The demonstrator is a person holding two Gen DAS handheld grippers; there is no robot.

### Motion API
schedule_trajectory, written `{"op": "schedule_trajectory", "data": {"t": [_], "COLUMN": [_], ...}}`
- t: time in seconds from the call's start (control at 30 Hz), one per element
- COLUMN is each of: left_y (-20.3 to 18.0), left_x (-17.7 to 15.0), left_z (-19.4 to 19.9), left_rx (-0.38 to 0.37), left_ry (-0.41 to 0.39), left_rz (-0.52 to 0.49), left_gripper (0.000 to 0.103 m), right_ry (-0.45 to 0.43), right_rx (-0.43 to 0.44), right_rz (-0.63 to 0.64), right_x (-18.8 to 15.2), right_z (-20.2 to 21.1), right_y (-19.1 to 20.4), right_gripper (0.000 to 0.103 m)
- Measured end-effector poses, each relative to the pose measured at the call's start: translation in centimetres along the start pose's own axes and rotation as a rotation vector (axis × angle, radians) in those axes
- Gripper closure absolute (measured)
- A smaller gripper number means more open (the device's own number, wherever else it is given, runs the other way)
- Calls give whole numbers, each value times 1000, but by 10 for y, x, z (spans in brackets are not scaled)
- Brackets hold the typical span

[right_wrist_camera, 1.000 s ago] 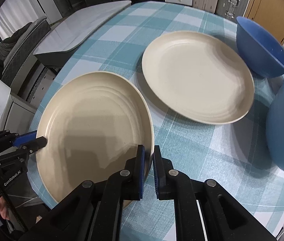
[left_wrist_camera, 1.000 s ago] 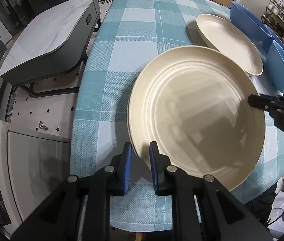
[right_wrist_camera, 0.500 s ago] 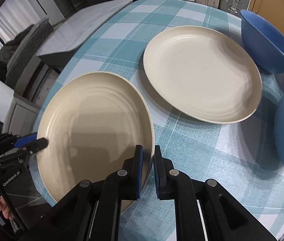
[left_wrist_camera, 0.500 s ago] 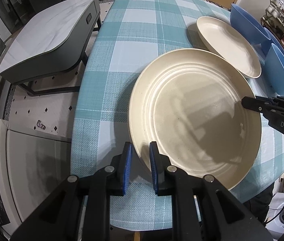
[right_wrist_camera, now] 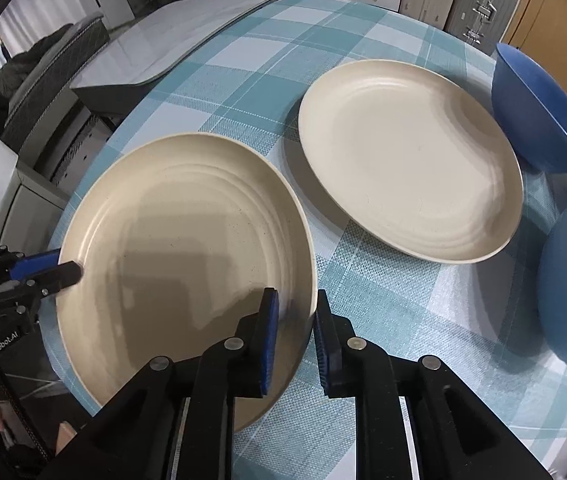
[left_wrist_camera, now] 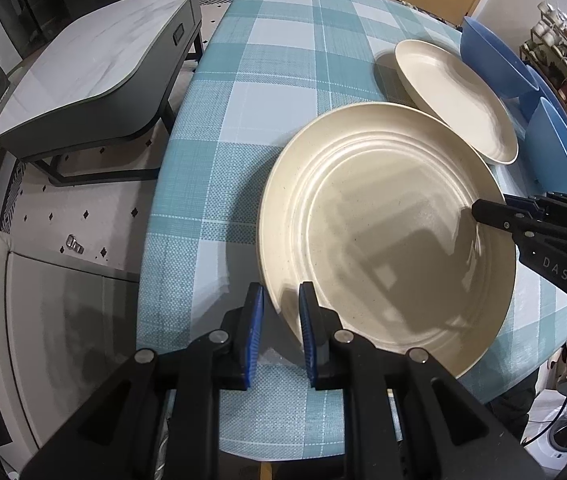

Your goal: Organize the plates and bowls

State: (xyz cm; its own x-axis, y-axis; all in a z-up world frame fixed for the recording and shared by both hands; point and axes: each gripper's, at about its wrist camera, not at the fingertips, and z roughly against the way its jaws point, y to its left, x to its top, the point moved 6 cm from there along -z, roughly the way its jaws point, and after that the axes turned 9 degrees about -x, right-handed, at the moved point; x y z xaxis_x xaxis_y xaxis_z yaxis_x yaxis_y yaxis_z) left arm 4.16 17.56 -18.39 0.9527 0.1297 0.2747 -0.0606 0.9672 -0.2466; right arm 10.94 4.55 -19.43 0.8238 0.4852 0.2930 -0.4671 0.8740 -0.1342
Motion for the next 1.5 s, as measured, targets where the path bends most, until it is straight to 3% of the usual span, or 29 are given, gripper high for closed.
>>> {"op": "schedule_trajectory", "data": {"t": [0.17, 0.23, 0.3, 0.4, 0.53, 0.73, 0.87, 0.93, 1.0, 1.2, 1.37, 1.43, 1.5], "left_y": [-2, -5, -6, -1, 8, 13, 13, 10, 7, 2, -5, -7, -9], "left_x": [9, 11, 12, 12, 8, -3, -8, -10, -9, -5, -4, -3, -3], "left_z": [8, 13, 18, 22, 22, 12, 7, 5, 4, 1, -2, -4, -7], "left_rx": [-10, -18, -8, -3, -35, -110, -161, -163, -132, -164, -183, -195, -212], "left_ry": [-35, -52, -70, -79, -77, -49, -40, -40, -61, -64, -51, -45, -27], "left_rz": [23, 22, 11, 19, 63, 121, 176, 176, 158, 154, 125, 120, 118], "left_gripper": [84, 67, 57, 57, 57, 54, 50, 32, 24, 24, 28, 40, 46], "right_ry": [-2, -17, -37, -87, -123, -66, -61, -68, -63, -32, -14, -7, -6], "right_rx": [10, 4, 11, 70, 121, 175, 203, 219, 233, 266, 289, 281, 274], "right_rz": [-25, -27, -51, -102, -108, -127, -155, -168, -175, -215, -219, -220, -221], "right_x": [5, 8, 11, 15, 11, -5, -13, -16, -18, -22, -22, -21, -21], "right_z": [-3, -3, 1, 17, 29, 18, 10, 8, 6, -4, -10, -13, -15], "right_y": [-6, -8, -13, -23, -27, -24, -22, -21, -19, -16, -9, -7, -6], "right_gripper": [82, 81, 81, 81, 49, 47, 25, 25, 25, 26, 47, 51, 56]}}
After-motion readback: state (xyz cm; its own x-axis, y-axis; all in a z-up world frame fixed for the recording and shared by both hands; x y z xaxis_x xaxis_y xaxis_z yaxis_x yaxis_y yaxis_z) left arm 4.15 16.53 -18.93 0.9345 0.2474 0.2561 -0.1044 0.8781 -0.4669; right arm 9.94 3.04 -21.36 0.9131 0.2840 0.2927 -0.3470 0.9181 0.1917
